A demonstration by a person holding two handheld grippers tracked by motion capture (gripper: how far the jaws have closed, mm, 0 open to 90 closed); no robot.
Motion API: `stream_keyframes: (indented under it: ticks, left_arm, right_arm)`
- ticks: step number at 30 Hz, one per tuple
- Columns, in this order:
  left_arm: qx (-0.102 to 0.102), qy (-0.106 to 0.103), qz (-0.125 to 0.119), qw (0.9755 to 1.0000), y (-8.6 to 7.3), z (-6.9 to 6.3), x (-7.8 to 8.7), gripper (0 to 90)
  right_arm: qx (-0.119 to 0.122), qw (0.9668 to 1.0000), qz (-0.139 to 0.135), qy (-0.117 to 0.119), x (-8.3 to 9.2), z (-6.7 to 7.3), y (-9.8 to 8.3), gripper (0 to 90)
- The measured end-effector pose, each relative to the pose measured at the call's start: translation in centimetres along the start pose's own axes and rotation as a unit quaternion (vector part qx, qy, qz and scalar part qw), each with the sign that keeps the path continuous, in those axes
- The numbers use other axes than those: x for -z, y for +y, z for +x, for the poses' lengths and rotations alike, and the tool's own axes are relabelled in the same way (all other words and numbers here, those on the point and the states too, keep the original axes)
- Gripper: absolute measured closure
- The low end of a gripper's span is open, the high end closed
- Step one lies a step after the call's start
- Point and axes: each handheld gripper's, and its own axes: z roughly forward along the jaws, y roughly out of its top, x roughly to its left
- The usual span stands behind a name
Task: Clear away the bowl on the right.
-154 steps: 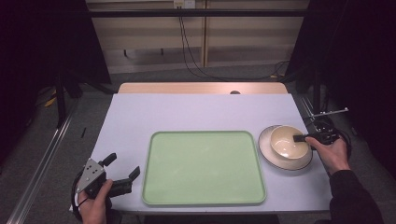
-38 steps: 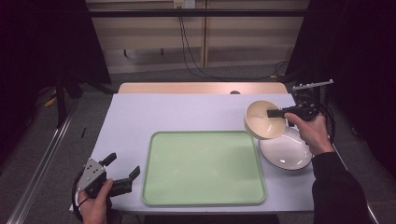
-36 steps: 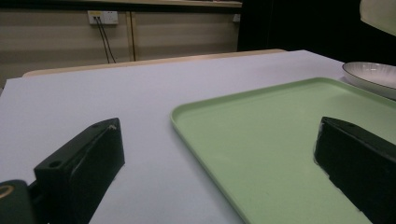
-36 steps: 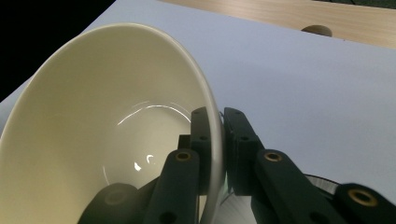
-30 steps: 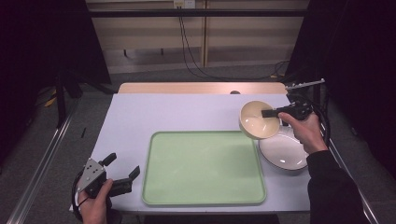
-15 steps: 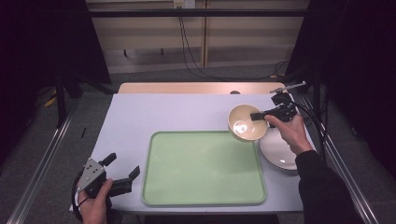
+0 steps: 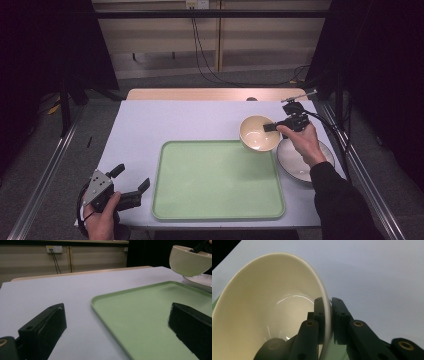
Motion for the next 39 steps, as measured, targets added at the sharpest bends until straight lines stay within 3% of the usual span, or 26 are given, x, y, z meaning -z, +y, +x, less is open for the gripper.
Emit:
stream_keyframes:
  ticks: [12, 20, 36, 39]
  left_arm:
    - [0.000, 0.000, 0.000, 1.0000, 0.0, 0.0, 0.0, 1.7]
    - [0.000, 0.001, 0.000, 1.0000, 0.0, 0.0, 0.0, 1.7]
    - [0.002, 0.001, 0.001, 1.0000, 0.0, 0.0, 0.0, 1.7]
    - [0.002, -0.002, 0.001, 1.0000, 0.0, 0.0, 0.0, 1.7]
  right_arm:
    - [-0.019, 0.9994, 0.028, -0.012, -1.4, -1.0, -0.4, 83.2]
    - [-0.019, 0.9991, 0.036, -0.011, -2.2, -1.3, -0.5, 83.2]
    - [-0.038, 0.9963, 0.072, -0.026, -4.1, -2.3, -1.3, 83.2]
    - [-0.030, 0.9963, 0.077, -0.023, -4.4, -2.4, -1.3, 83.2]
